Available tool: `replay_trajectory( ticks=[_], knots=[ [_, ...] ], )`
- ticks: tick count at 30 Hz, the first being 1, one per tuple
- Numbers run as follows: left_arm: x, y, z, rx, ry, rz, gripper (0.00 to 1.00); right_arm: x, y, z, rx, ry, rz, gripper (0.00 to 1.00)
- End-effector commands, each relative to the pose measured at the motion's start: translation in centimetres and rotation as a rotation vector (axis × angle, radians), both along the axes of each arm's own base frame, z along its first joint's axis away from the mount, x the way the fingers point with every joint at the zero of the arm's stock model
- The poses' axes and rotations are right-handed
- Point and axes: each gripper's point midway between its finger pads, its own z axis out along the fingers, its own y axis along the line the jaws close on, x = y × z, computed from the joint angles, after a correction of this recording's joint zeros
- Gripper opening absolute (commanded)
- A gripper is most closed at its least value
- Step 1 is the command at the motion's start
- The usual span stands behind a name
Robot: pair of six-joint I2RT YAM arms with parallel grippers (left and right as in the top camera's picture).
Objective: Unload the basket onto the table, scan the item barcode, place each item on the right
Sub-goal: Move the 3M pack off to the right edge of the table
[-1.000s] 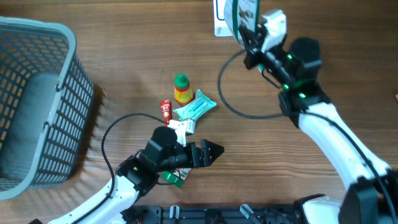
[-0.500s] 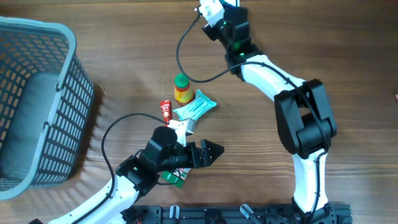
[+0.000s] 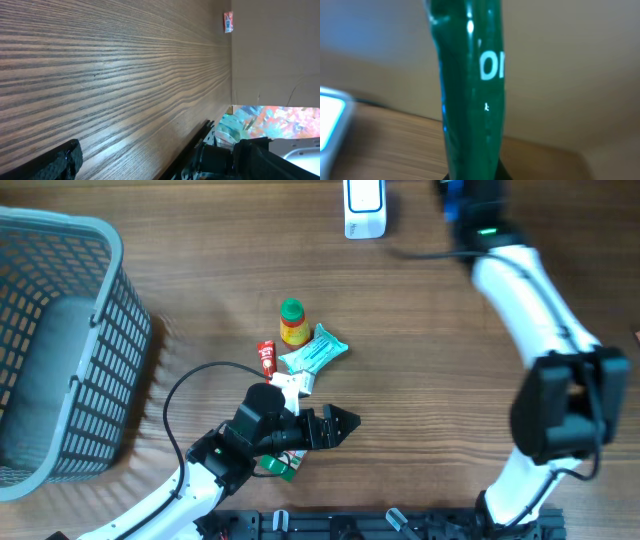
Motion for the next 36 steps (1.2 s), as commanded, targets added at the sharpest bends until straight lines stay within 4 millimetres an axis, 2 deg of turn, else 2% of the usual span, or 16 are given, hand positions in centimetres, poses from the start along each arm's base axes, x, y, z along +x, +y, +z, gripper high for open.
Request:
replay_trajectory(
  ticks=[1, 4, 6, 8, 13, 14, 15, 17, 18, 20, 22, 23, 27, 31, 33, 36],
  knots=[
    [0.0, 0.0, 0.0, 0.007, -0.024, -0.011, 1.00, -1.8, -13.0, -1.2, 0.012, 0.051, -0.242, 0.04],
    [0.0, 0.0, 0.0, 0.007, -0.024, -0.011, 1.00, -5.0, -22.9, -7.9, 0.120, 0.212, -0.343, 0.04],
    [0.0, 0.0, 0.0, 0.007, -0.024, -0.011, 1.00, -8.1, -27.0, -12.9, 0.162, 0.349, -0.436, 0.04],
    [0.0, 0.0, 0.0, 0.007, -0.024, -0.011, 1.00, -11.2, -30.9, -16.1, 0.225, 0.401, -0.591, 0.04],
    [0.0, 0.0, 0.0, 0.007, -0.024, -0.011, 1.00, -16.3, -37.3, -15.5, 0.237, 0.316, -0.914, 0.05],
    [0.0, 0.0, 0.0, 0.007, -0.024, -0.011, 1.00, -16.9, -37.9, -15.1, 0.217, 0.297, -0.964, 0.16],
    [0.0, 0.0, 0.0, 0.007, -0.024, -0.011, 1.00, -16.8, -37.7, -14.5, 0.235, 0.268, -0.976, 0.43],
    [0.0, 0.0, 0.0, 0.007, -0.024, -0.011, 1.00, -14.9, -35.3, -12.7, 0.324, 0.208, -0.909, 0.80],
    [0.0, 0.0, 0.0, 0.007, -0.024, -0.011, 1.00, -12.3, -31.7, -9.6, 0.433, 0.142, -0.763, 1.00],
    [0.0, 0.0, 0.0, 0.007, -0.024, -0.011, 1.00, -10.3, -26.2, -3.3, 0.552, 0.024, -0.605, 1.00],
    [0.0, 0.0, 0.0, 0.007, -0.024, -0.011, 1.00, -10.1, -20.6, 2.6, 0.665, -0.067, -0.482, 1.00],
    [0.0, 0.0, 0.0, 0.007, -0.024, -0.011, 1.00, -10.8, -16.1, 6.7, 0.729, -0.112, -0.390, 1.00],
    [0.0, 0.0, 0.0, 0.007, -0.024, -0.011, 1.00, -15.5, -6.1, 16.3, 0.777, -0.217, -0.140, 1.00],
    [-0.6, 0.1, -0.4, 0.022, -0.025, -0.046, 1.00, -20.8, -0.1, 19.2, 0.940, -0.201, -0.049, 1.00],
    [-2.6, 1.4, -2.9, 0.113, 0.097, -0.067, 1.00, -21.8, 0.1, 18.4, 1.050, -0.172, -0.107, 1.00],
    [-5.5, 3.7, -5.8, 0.236, 0.266, -0.069, 1.00, -23.4, 0.8, 14.2, 1.198, -0.012, -0.243, 1.00]
  ],
)
